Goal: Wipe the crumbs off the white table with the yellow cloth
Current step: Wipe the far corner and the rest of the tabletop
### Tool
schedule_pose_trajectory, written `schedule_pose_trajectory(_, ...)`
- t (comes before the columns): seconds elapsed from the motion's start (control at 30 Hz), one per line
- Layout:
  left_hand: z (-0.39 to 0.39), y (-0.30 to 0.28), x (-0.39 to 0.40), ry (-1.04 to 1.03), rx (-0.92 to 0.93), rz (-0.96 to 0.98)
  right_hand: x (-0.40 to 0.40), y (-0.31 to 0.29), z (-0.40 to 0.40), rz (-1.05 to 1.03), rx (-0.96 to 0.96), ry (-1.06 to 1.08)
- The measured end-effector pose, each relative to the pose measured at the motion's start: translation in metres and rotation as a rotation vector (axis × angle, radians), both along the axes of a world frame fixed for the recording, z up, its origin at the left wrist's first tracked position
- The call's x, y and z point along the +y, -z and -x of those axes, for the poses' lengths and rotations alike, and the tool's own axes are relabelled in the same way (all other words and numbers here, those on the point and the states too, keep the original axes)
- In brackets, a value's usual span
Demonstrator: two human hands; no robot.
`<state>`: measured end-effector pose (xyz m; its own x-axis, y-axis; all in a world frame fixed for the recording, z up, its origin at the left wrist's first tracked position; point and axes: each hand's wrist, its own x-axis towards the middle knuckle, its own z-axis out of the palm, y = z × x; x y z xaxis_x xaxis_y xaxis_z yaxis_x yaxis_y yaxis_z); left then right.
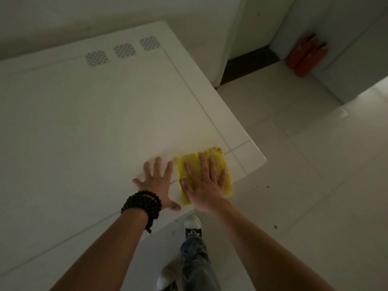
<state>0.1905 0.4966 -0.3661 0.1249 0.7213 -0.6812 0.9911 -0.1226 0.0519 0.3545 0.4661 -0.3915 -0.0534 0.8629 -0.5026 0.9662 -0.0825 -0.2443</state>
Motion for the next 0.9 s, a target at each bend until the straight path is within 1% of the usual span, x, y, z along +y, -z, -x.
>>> schedule_pose_trajectory(0.1, -0.005, 0.004, 0.002, -0.010, -0.020, -0.043, 0.003, 0.002, -0.003, -0.010, 0.012, 0.009)
schedule_pose_trajectory(0.17, -0.006, 0.009, 0.007, 0.017, -0.028, -0.056, 0.011, 0.006, -0.007, -0.026, 0.027, 0.014)
schedule_pose_trajectory(0.27, -0.010, 0.018, 0.022, 0.055, -0.048, -0.104, 0.042, 0.010, -0.030, -0.035, 0.026, 0.027)
schedule_pose_trajectory(0.37, -0.022, 0.022, 0.052, 0.006, -0.097, -0.184, 0.087, 0.012, -0.056, -0.055, 0.033, 0.030)
schedule_pose_trajectory(0.47, -0.041, 0.027, 0.092, -0.080, -0.110, -0.221, 0.129, 0.016, -0.071, -0.070, 0.015, -0.009)
schedule_pose_trajectory(0.63, -0.063, 0.029, 0.147, -0.172, -0.071, -0.146, 0.182, 0.020, -0.078, -0.069, 0.026, -0.138)
schedule_pose_trajectory(0.7, -0.068, 0.027, 0.158, -0.178, -0.035, -0.125, 0.198, 0.020, -0.084, -0.059, 0.034, -0.181)
schedule_pose_trajectory(0.8, -0.072, 0.024, 0.155, -0.186, -0.029, -0.155, 0.198, 0.020, -0.086, -0.043, 0.035, -0.207)
schedule_pose_trajectory(0.9, -0.074, 0.020, 0.156, -0.279, -0.045, -0.187, 0.203, 0.020, -0.088, -0.025, 0.032, -0.228)
